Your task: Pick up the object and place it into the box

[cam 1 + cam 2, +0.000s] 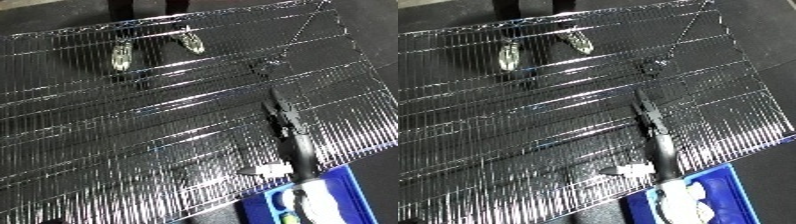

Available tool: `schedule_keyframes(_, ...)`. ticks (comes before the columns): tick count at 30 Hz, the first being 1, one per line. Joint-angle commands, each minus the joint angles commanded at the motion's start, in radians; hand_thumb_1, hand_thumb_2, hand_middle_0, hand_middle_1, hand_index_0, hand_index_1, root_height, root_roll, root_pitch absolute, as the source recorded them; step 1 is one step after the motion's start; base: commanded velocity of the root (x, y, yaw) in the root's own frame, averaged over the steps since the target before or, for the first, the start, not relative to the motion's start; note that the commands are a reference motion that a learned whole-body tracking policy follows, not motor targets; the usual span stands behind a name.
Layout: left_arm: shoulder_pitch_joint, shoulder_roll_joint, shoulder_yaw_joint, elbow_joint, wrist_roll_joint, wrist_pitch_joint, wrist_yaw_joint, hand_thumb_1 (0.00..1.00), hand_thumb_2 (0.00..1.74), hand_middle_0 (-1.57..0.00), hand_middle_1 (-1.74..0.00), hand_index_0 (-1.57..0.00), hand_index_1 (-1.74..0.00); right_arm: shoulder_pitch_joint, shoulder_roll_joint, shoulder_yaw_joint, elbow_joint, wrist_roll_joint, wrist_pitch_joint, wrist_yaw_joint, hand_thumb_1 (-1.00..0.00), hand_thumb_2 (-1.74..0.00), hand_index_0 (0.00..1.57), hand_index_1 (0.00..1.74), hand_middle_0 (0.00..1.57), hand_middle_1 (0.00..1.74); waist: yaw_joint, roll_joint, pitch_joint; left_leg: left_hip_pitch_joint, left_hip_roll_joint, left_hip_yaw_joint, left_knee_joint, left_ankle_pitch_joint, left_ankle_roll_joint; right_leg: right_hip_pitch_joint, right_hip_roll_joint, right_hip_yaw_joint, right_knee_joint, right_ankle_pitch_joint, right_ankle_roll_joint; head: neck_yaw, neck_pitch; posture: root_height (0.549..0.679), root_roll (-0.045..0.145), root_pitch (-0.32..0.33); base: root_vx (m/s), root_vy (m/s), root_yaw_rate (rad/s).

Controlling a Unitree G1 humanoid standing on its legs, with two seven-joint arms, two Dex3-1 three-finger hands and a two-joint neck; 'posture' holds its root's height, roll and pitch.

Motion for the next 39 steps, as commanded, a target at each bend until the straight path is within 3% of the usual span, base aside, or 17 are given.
schedule_keyframes(9, 0.023, 0.009, 0.011, -0.009, 0.010, 0.006, -0.018, 1.00, 1.74, -1.57, -1.74, -1.57, -1.74, 0.042, 0.012, 0.007, 0.003, 0.014, -0.014, -0.005, 0.00, 0.00, 0.00, 0.00, 0.00, 0.00, 0.010, -0.012, 0.003, -0.004, 0.002, -0.005, 0.015, -0.003, 0.0014, 0.002, 0.0033, -0.011, 0.019, -0.012, -0.0038, -0.021, 0.010, 0.666, 0.028, -0.068, 0.021, -0.021, 0.038)
schedule_keyframes(21, 0.033, 0.013, 0.018, -0.013, 0.014, 0.012, -0.025, 1.00, 1.74, -1.57, -1.74, -1.57, -1.74, 0.050, 0.021, 0.014, 0.003, 0.011, -0.006, -0.010, 0.00, 0.00, 0.00, 0.00, 0.00, 0.00, 0.015, -0.015, 0.006, -0.008, 0.001, -0.003, 0.021, -0.003, 0.0014, -0.004, -0.0030, -0.012, 0.026, -0.011, 0.0029, -0.043, 0.010, 0.666, 0.028, -0.068, 0.009, -0.006, 0.005)
schedule_keyframes(26, 0.041, 0.014, 0.025, -0.016, 0.015, 0.016, -0.027, 1.00, 1.74, -1.57, -1.74, -1.57, -1.74, 0.059, 0.026, 0.014, 0.000, -0.013, -0.013, -0.037, 0.00, 0.00, 0.00, 0.00, 0.00, 0.00, 0.013, -0.015, 0.009, -0.010, 0.003, 0.000, 0.022, -0.004, 0.0018, -0.009, -0.0046, -0.010, 0.030, -0.010, 0.0060, -0.038, 0.014, 0.665, 0.027, -0.067, 0.009, -0.006, -0.016)
schedule_keyframes(33, 0.066, 0.026, 0.036, -0.037, 0.012, 0.019, -0.025, 1.00, 1.74, -1.57, -1.74, -1.57, -1.74, 0.082, 0.025, -0.008, -0.013, -0.006, -0.035, -0.096, 0.00, 0.00, 0.00, 0.00, 0.00, 0.00, 0.006, -0.015, 0.010, -0.022, 0.006, 0.007, 0.029, -0.007, 0.0030, -0.028, -0.0024, -0.006, 0.041, -0.012, 0.0115, -0.014, 0.072, 0.664, 0.026, -0.059, 0.016, -0.018, -0.057)
schedule_keyframes(39, 0.072, 0.039, 0.021, -0.046, 0.002, 0.006, -0.009, 1.00, 1.74, -1.57, -1.74, -1.57, -1.74, 0.090, 0.008, -0.020, 0.007, 0.015, -0.078, -0.144, 0.00, 0.00, 0.00, 0.00, 0.00, 0.00, -0.007, -0.008, 0.010, -0.049, 0.006, 0.007, 0.046, -0.015, 0.0063, -0.055, 0.0054, 0.000, 0.059, -0.020, 0.0084, 0.016, 0.078, 0.663, 0.028, -0.045, -0.012, -0.015, -0.059)
